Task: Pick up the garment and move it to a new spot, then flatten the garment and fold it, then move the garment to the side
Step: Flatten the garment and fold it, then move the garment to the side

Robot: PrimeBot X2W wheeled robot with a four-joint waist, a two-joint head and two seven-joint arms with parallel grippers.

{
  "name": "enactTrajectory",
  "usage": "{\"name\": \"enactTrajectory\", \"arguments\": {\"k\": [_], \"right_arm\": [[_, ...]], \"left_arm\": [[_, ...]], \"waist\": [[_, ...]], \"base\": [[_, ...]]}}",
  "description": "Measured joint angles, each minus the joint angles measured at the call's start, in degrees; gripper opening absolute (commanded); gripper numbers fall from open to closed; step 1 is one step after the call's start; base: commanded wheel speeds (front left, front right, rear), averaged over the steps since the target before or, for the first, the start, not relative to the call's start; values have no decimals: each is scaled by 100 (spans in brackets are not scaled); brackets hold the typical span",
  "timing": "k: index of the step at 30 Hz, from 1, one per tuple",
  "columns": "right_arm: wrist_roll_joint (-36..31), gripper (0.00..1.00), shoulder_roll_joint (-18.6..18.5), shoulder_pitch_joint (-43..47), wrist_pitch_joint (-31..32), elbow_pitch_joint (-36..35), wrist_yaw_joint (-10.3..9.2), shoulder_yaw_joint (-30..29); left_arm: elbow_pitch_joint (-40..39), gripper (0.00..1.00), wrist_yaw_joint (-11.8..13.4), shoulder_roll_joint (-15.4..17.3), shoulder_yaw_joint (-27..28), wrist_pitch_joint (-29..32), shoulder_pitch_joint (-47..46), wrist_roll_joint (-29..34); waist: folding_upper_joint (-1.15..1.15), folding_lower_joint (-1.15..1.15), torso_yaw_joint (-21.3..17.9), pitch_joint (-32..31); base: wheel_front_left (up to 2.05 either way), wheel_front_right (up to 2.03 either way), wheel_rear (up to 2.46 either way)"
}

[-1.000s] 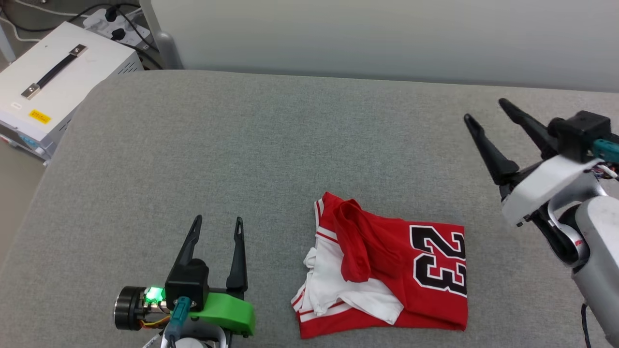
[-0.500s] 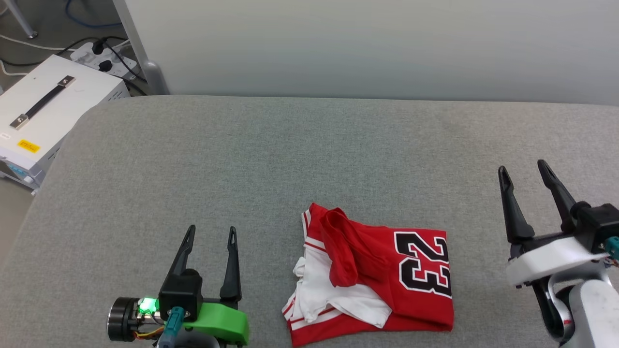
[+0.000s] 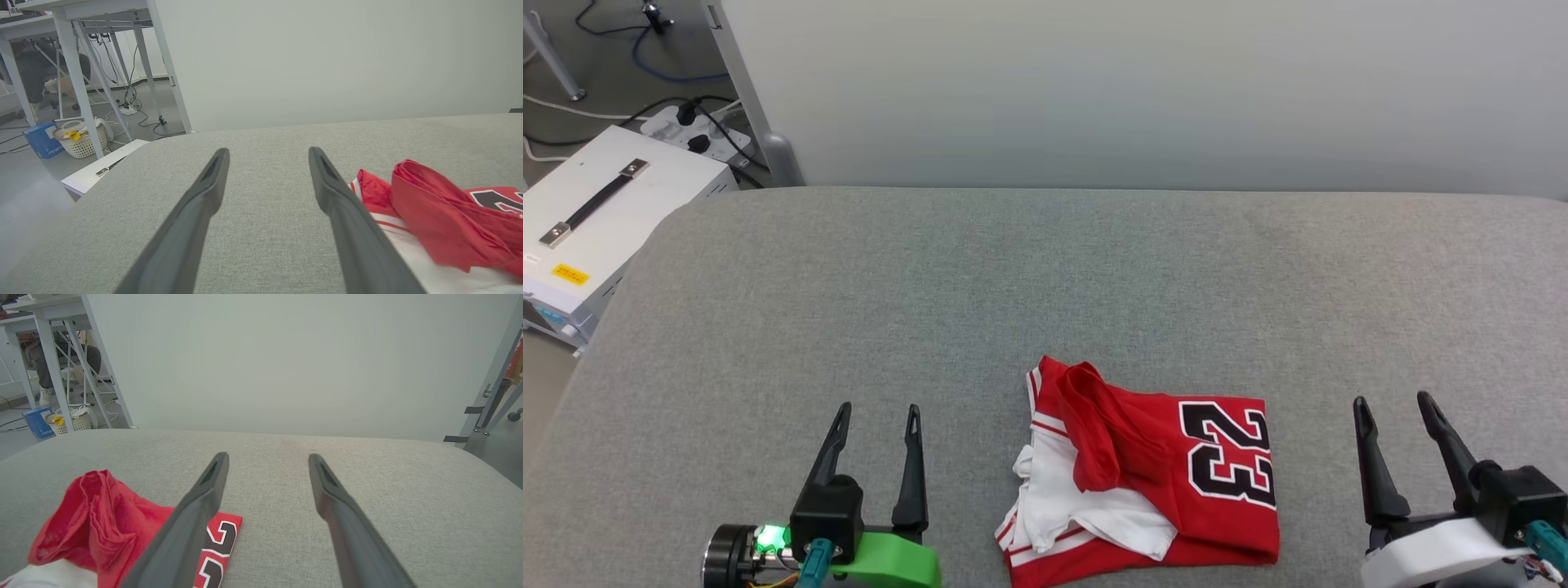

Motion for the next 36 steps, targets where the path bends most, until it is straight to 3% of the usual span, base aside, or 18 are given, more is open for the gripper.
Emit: {"name": "enactTrajectory", "arguments": {"k": [24, 31, 36], "right_arm": [[-236, 100, 32, 236, 0, -103, 0, -49], [-191, 100, -743, -641, 78, -310, 0, -148], [238, 100, -1567, -1468, 949, -334, 0, 411]], "left_arm": [[85, 100, -1, -2, 4, 0, 83, 0], [77, 100, -34, -5, 2, 0, 70, 0], [75, 100, -36, -12, -1, 0, 15, 0]], "waist": [[0, 0, 23, 30], [0, 0, 62, 133], [0, 0, 94, 256]], "base": [[0, 0, 0], [0, 0, 0], [0, 0, 0]]}}
